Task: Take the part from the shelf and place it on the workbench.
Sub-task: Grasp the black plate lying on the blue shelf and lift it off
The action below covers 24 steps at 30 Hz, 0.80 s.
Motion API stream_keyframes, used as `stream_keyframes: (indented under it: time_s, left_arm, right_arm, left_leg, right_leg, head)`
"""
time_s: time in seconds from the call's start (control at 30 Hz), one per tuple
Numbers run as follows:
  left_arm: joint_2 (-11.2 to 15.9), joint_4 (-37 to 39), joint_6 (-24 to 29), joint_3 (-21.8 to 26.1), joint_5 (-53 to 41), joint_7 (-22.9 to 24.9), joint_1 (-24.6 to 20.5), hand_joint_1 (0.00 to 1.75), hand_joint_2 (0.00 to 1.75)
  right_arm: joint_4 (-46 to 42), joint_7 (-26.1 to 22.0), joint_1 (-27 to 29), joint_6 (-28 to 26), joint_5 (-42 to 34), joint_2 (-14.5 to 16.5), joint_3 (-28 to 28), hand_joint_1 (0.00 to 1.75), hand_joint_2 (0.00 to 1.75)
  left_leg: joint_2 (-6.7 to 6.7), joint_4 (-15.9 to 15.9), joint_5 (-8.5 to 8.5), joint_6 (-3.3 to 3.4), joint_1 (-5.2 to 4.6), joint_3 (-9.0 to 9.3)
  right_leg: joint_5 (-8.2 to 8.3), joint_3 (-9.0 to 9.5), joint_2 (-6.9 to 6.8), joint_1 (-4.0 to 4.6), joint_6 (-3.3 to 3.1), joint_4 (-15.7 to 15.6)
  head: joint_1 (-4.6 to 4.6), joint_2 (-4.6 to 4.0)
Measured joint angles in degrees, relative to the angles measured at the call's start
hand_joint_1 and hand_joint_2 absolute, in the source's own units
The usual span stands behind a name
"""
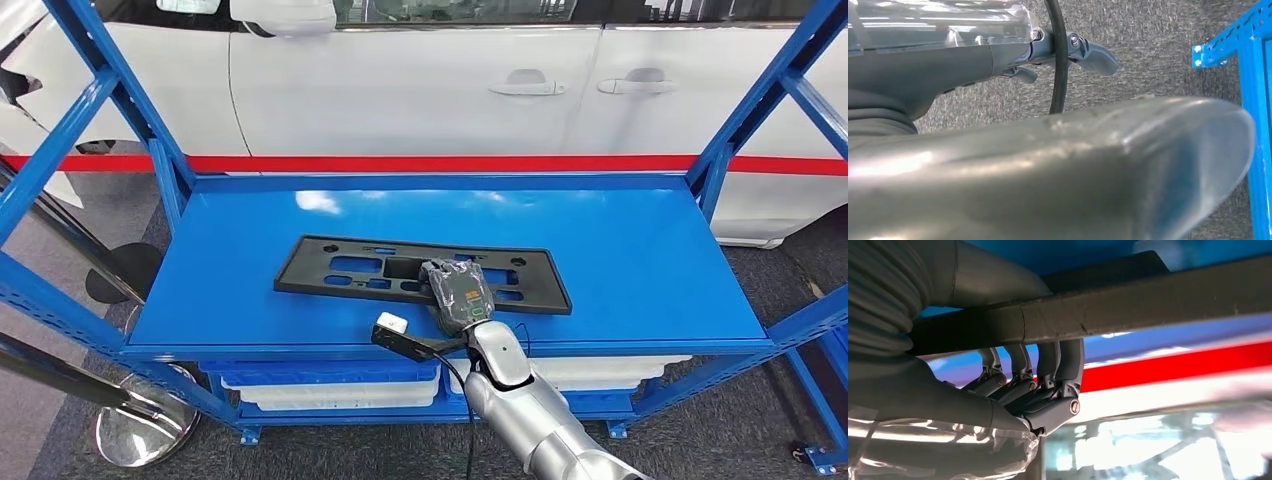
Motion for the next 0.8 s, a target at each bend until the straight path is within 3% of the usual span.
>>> stream_keyframes:
  time_s: [0.07, 0.1, 0.13, 0.17, 0.23, 0.3, 0.4, 0.47, 0.57, 0.6, 0.63, 0.67, 0.7, 0.73, 0.8]
  left_arm:
    - [-0.1, 0.0, 0.3, 0.4, 0.6, -0.2, 0.3, 0.00, 0.00]
    - [-0.3, 0.0, 0.5, 0.6, 0.8, -0.3, 0.5, 0.00, 0.00]
    - [-0.4, 0.0, 0.7, 1.0, 1.1, -0.5, 0.6, 0.00, 0.00]
    - [-0.6, 0.0, 0.9, 1.3, 1.2, -0.7, 0.8, 0.00, 0.00]
    - [-1.1, 0.0, 1.1, 2.1, 1.7, -1.1, 0.9, 0.00, 0.00]
    - [-1.7, 0.0, 1.5, 3.0, 2.0, -1.4, 1.0, 0.00, 0.00]
    - [-2.3, 0.0, 1.9, 4.2, 2.6, -1.6, 1.4, 0.00, 0.00]
    - [-2.6, 0.0, 1.9, 4.7, 2.8, -1.7, 1.4, 0.00, 0.00]
    - [-3.0, 0.0, 2.0, 5.6, 3.4, -1.9, 1.4, 0.00, 0.00]
    - [-3.2, 0.0, 2.0, 6.0, 3.6, -2.0, 1.5, 0.00, 0.44]
    - [-3.3, 0.0, 2.0, 6.2, 3.7, -2.0, 1.6, 0.00, 0.87]
    - [-3.4, 0.0, 2.0, 6.4, 3.8, -2.1, 1.6, 0.00, 1.31]
    - [-3.6, 0.0, 2.1, 6.6, 3.8, -2.1, 1.6, 0.00, 1.75]
    - [-3.6, 0.0, 2.1, 6.8, 3.8, -2.2, 1.6, 0.00, 1.75]
    - [-3.8, 0.0, 2.4, 7.1, 3.8, -2.1, 1.4, 0.00, 1.75]
  right_arm:
    - [-5.4, -5.8, 2.2, 1.3, -9.4, 0.0, 0.1, 1.75, 1.75]
    - [-9.2, -8.3, 3.4, 2.2, -14.9, 0.1, 0.3, 1.75, 1.75]
    - [-13.6, -10.4, 4.8, 3.3, -20.9, 0.0, 0.7, 1.75, 1.75]
    - [-18.1, -12.0, 6.2, 4.2, -26.6, -0.1, 1.1, 1.75, 1.75]
    - [-28.2, -14.4, 9.3, 6.2, -37.9, -0.6, 2.0, 1.75, 1.75]
    - [-37.9, -16.6, 12.5, 7.3, -46.4, -1.6, 2.6, 1.75, 1.75]
    - [-49.4, -19.8, 15.9, 8.5, -54.3, -4.1, 2.8, 1.75, 1.75]
    - [-53.8, -20.9, 17.3, 8.9, -56.8, -5.5, 2.6, 1.75, 1.75]
    - [-59.5, -22.4, 20.8, 9.5, -59.0, -7.3, 1.8, 1.75, 1.75]
    - [-61.0, -22.9, 21.9, 9.6, -59.6, -7.8, 1.5, 1.75, 1.75]
    - [-62.0, -23.3, 22.7, 9.8, -60.1, -8.2, 1.2, 1.75, 1.75]
    - [-62.9, -23.5, 23.2, 9.8, -60.4, -8.6, 1.0, 1.75, 1.75]
    - [-63.6, -23.6, 23.7, 9.9, -60.5, -8.9, 0.7, 1.75, 1.75]
    - [-64.2, -23.7, 24.2, 9.9, -60.7, -9.1, 0.5, 1.75, 1.75]
    - [-65.3, -23.9, 25.2, 9.9, -60.8, -9.4, 0.2, 1.75, 1.75]
  left_leg:
    - [0.23, 0.0, -0.06, 0.30, -0.03, 0.03]
    - [0.32, 0.0, -0.13, 0.34, -0.03, 0.08]
    - [0.37, 0.0, -0.22, 0.34, -0.04, 0.16]
    - [0.36, 0.0, -0.32, 0.29, -0.03, 0.27]
    - [0.15, 0.2, -0.56, 0.05, -0.06, 0.40]
    - [-0.24, 0.6, -0.85, -0.41, -0.32, 0.19]
    - [-0.42, 0.6, -1.01, -1.32, -0.43, 0.03]
    - [-0.31, 1.9, -2.06, -1.91, -0.28, -0.41]
    - [-0.20, 11.2, -7.21, -2.52, -0.07, -4.64]
    - [-0.20, 14.6, -8.51, -2.62, -0.01, -6.26]
    - [-0.20, 16.4, -8.71, -2.66, 0.00, -7.12]
    - [-0.20, 16.1, -7.84, -2.61, 0.00, -7.10]
    - [-0.20, 13.8, -5.97, -2.47, -0.01, -6.04]
    - [-0.20, 9.9, -3.80, -2.24, -0.04, -4.31]
    - [-0.25, 3.3, -1.45, -1.73, -0.36, -1.21]
  right_leg:
    - [-3.83, -3.60, -0.06, -0.15, 0.26, 7.6]
    - [-4.78, -5.05, -0.09, -0.24, 0.35, 10.6]
    - [-4.62, -5.61, -0.13, -0.32, 0.40, 11.7]
    - [-3.37, -5.01, -0.16, -0.38, 0.37, 10.4]
    - [0.43, -1.27, -0.23, -0.39, 0.02, 3.0]
    - [2.42, 1.62, -0.37, -0.23, -0.38, -3.0]
    - [2.58, 1.99, -0.41, -0.02, -0.90, -4.4]
    - [2.81, 2.17, -0.44, -0.25, -1.44, -4.8]
    - [2.83, 2.33, -0.63, -0.50, -1.97, -5.1]
    - [2.75, 2.33, -0.64, -0.45, -2.09, -5.0]
    - [2.66, 2.34, -0.59, -0.40, -2.13, -4.9]
    - [2.55, 2.39, -0.50, -0.37, -2.13, -4.8]
    - [2.39, 2.50, -0.39, -0.35, -2.07, -4.7]
    - [2.18, 2.66, -0.33, -0.33, -1.94, -4.6]
    - [1.82, 2.80, -0.27, -0.16, -1.55, -4.3]
  head:
    - [0.01, 0.00]
    - [0.01, 0.00]
    - [0.01, 0.00]
    - [0.00, 0.00]
    - [0.00, 0.00]
    - [0.00, 0.00]
    - [-0.01, 0.00]
    - [-0.01, 0.00]
    - [-0.01, 0.00]
    - [-0.02, 0.00]
    - [-0.01, 0.00]
    - [-0.02, 0.00]
    - [-0.01, 0.00]
    - [-0.01, 0.00]
    - [-0.01, 0.00]
